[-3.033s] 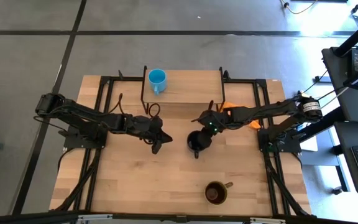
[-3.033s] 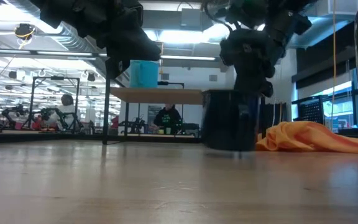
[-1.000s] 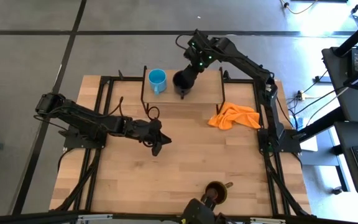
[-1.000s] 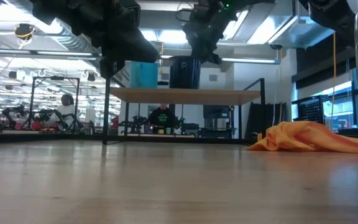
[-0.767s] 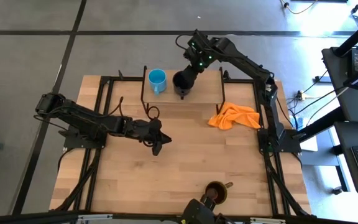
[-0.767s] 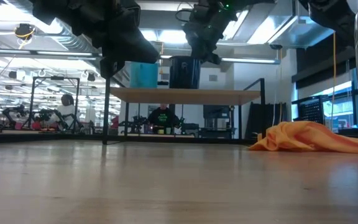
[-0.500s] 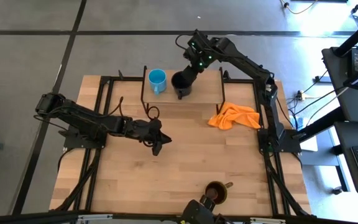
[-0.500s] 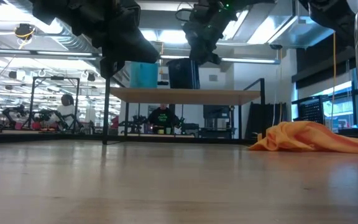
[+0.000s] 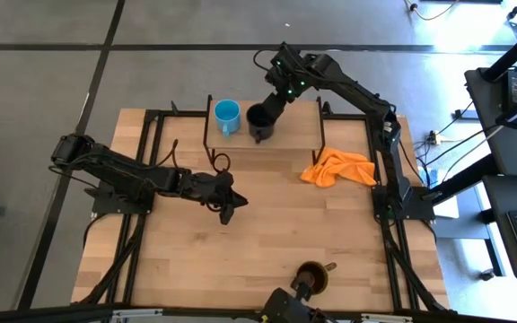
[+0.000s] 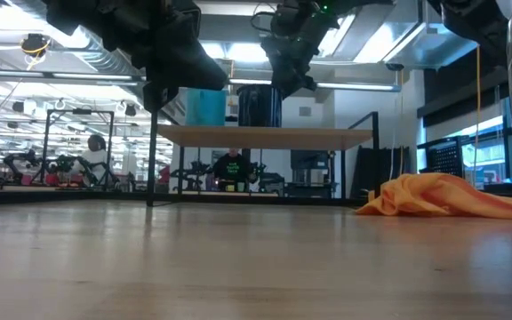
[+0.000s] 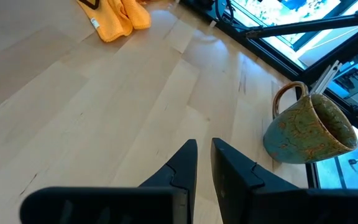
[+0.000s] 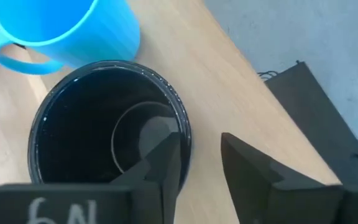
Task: Stack small to large cups/mugs on shelf
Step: Put the black mug on the shelf, then put the green mug on the shelf
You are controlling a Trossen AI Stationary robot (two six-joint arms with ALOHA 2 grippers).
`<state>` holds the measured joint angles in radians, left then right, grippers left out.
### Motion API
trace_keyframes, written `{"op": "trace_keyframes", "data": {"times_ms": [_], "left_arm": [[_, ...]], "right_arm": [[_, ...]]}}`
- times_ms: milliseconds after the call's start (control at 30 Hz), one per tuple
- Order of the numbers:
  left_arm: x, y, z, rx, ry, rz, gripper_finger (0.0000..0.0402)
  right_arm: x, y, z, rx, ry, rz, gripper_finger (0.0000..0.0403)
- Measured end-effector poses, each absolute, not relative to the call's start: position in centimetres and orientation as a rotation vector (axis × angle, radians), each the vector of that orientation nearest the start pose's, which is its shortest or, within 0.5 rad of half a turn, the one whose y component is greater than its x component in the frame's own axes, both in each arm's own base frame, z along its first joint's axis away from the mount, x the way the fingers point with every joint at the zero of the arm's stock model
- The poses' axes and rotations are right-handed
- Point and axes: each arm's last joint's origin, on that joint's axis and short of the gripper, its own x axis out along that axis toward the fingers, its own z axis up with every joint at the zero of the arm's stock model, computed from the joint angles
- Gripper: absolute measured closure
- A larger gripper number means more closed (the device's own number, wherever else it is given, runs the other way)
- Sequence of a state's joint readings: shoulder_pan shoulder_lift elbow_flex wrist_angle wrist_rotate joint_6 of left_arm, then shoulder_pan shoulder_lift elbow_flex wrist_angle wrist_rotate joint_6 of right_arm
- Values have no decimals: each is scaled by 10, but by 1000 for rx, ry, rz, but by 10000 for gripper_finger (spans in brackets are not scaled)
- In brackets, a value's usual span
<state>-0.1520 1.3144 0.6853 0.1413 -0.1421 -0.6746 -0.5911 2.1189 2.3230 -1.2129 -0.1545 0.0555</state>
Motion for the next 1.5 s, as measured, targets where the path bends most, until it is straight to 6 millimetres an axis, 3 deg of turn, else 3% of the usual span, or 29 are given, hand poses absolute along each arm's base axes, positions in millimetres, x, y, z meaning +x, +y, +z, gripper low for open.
{"op": "trace_keyframes", "data": {"times_ms": [267, 500, 633, 733, 867, 1167, 1300, 1433, 1500], "left_arm": [[268, -37, 216, -585, 488, 164, 360], [268, -37, 215, -586, 497, 169, 360], [268, -37, 216, -578, 487, 162, 360], [269, -37, 218, -559, 466, 149, 360], [270, -37, 221, -529, 441, 131, 360], [272, -35, 223, -489, 427, 69, 360], [274, -32, 225, -490, 415, 21, 360], [275, -31, 228, -479, 391, 11, 360], [275, -29, 228, -480, 389, 16, 360]], "right_arm": [[368, -242, 358, 395, 895, -421, 321], [368, -241, 360, 405, 883, -395, 319], [368, -234, 383, 390, 758, -321, 316], [357, -217, 408, 349, 709, -290, 318], [334, -174, 433, 227, 791, -250, 322], [291, -45, 477, 166, 862, -40, 323], [268, 2, 482, 187, 947, -22, 323], [249, 41, 481, 285, 905, -6, 323], [236, 59, 469, 315, 951, -64, 323]]}}
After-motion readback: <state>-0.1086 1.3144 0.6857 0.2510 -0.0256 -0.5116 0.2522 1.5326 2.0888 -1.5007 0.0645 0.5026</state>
